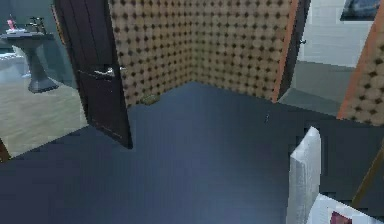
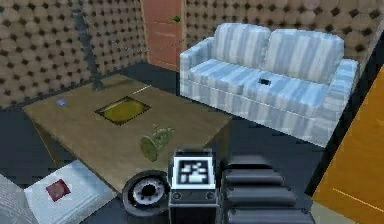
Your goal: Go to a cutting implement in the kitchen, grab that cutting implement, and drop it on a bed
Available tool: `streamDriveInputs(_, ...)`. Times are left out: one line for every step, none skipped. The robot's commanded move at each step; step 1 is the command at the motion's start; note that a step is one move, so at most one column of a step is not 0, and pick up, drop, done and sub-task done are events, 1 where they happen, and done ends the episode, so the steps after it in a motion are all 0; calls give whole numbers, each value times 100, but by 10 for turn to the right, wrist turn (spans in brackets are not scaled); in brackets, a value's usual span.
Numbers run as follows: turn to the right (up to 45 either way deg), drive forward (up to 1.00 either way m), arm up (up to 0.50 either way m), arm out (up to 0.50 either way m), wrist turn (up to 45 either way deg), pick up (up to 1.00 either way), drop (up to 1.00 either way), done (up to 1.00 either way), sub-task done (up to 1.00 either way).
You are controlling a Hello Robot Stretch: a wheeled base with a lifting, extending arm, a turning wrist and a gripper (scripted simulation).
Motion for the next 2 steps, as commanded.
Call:
streamDriveInputs(0,60,0,0,0,0,0,0,0)
streamDriveInputs(330,0,0,0,0,0,0,0,0)
